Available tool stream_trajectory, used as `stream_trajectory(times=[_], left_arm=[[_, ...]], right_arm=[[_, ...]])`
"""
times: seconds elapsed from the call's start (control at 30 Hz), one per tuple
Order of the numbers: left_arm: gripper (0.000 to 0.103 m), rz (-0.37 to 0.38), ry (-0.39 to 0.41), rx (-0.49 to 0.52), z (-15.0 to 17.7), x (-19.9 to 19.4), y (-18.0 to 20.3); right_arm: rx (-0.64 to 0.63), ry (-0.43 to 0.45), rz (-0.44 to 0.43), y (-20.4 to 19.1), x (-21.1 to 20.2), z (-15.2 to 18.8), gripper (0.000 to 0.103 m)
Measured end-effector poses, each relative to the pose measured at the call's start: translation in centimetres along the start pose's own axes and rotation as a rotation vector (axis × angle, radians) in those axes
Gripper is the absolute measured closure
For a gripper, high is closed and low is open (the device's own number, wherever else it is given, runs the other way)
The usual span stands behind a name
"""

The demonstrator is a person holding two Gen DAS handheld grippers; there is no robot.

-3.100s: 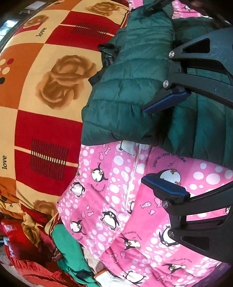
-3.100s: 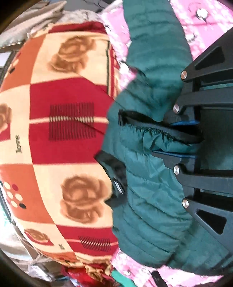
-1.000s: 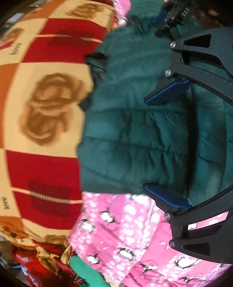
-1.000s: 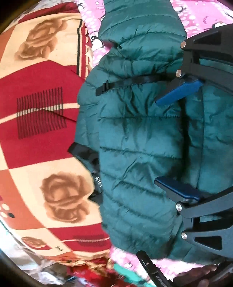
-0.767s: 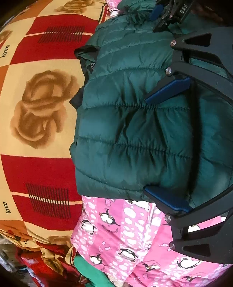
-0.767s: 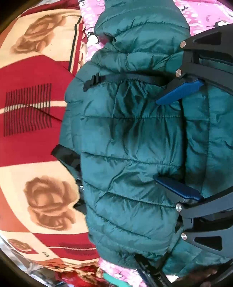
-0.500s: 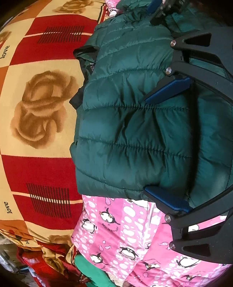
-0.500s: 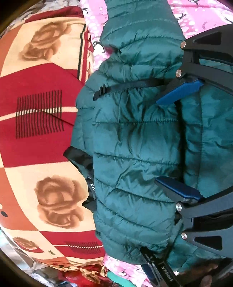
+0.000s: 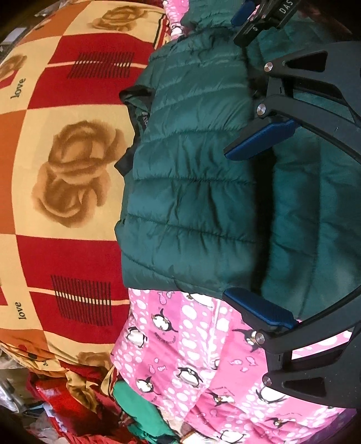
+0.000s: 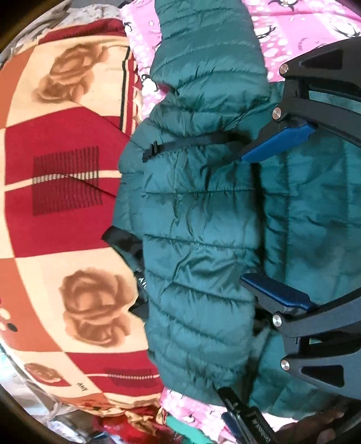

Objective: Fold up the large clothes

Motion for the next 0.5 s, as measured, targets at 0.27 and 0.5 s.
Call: stream_trajectory(times=[0.27,0.5], left_arm=[[0.010,0.023,0.042,0.015,1.3,-3.1,1.1],[0.010,0.096,0.063,0.023,2.3,-5.5,3.1]], right_arm=[[-0.001,0.013,-0.005,-0.8,-2.1,1.8,0.023],[-0.001,0.040,0.033,0.0,-4.0,2.9,0.023]])
Point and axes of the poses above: each gripper's, at about its wrist camera, not at the fingertips, and x roughly the way its jaws point, y to its right, z to its underside, the point moved 8 cm from there along x, roughly the way its jaws point, and after that the axes turned 12 degrees about -y, right-handed, at the moved point
